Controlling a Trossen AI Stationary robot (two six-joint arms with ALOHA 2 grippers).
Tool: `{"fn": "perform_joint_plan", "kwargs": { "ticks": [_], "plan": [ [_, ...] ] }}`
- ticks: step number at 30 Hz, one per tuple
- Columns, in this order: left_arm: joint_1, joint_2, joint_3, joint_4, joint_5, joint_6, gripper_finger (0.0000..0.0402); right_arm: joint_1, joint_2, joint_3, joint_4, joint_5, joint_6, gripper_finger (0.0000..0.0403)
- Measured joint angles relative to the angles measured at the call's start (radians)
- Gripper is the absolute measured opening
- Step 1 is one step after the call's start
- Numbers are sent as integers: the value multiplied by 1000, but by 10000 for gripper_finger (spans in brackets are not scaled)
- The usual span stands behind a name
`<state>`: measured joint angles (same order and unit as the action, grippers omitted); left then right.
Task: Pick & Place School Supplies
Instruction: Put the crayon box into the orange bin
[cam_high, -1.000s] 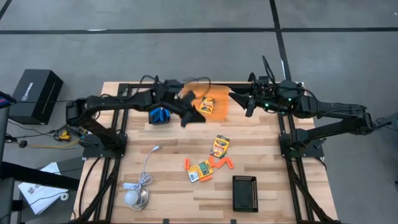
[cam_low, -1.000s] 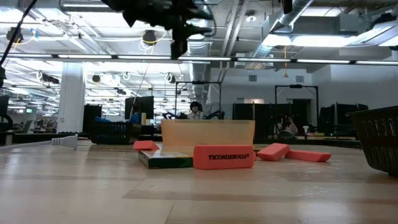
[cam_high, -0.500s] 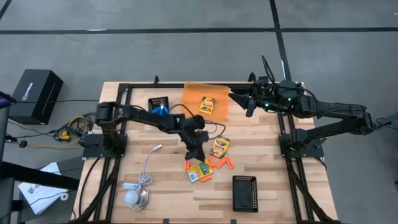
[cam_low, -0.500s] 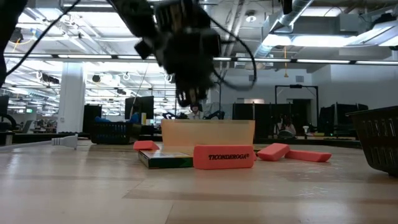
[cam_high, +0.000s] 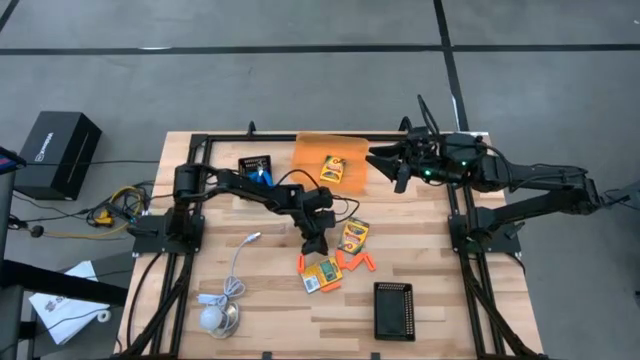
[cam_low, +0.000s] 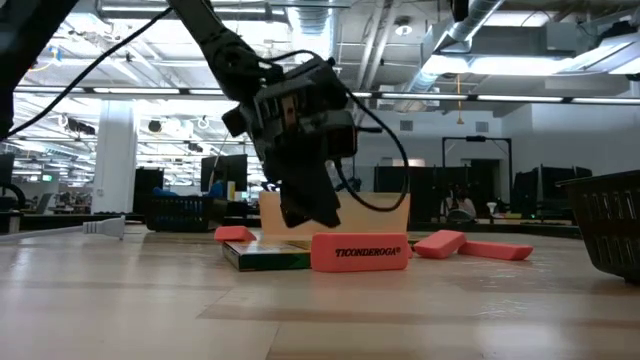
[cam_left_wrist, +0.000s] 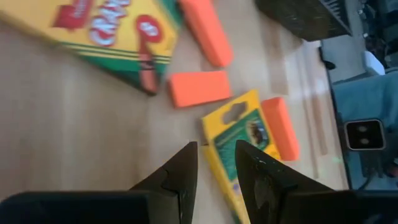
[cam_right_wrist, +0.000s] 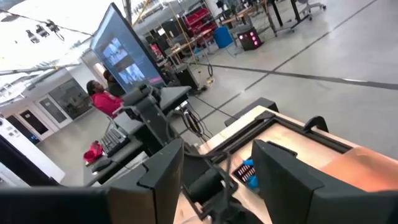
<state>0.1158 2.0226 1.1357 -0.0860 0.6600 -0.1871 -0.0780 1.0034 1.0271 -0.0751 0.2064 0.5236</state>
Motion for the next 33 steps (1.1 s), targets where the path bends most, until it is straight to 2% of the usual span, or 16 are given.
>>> {"fn": "perform_joint_plan", "kwargs": {
  "ticks": [14,23,33],
  "plan": [
    [-27,23,1,32,-11,-12,103,-1,0,0,1,0,-8,182],
    [-27,33,4,82,-55,-55,103,-1,0,0,1,0,-9,182],
    [-68,169,143,92,-14,-76,103,-1,0,0,7,0,-3,182]
  ]
}}
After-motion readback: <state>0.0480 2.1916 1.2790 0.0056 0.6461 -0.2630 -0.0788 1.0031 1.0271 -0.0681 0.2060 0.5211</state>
